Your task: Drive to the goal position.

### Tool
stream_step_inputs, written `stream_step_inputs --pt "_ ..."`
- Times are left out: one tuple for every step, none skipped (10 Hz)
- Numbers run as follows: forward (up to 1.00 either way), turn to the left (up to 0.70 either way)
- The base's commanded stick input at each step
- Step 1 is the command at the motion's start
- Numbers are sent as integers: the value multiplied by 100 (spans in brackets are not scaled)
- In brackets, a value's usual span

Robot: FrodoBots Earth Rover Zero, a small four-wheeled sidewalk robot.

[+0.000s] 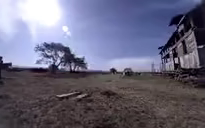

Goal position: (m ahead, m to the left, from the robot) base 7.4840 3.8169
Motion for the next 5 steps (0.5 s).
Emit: stream_step_inputs --pt "70 27" --pt "70 27" --pt "70 27" --pt "70 27" --pt "70 27"
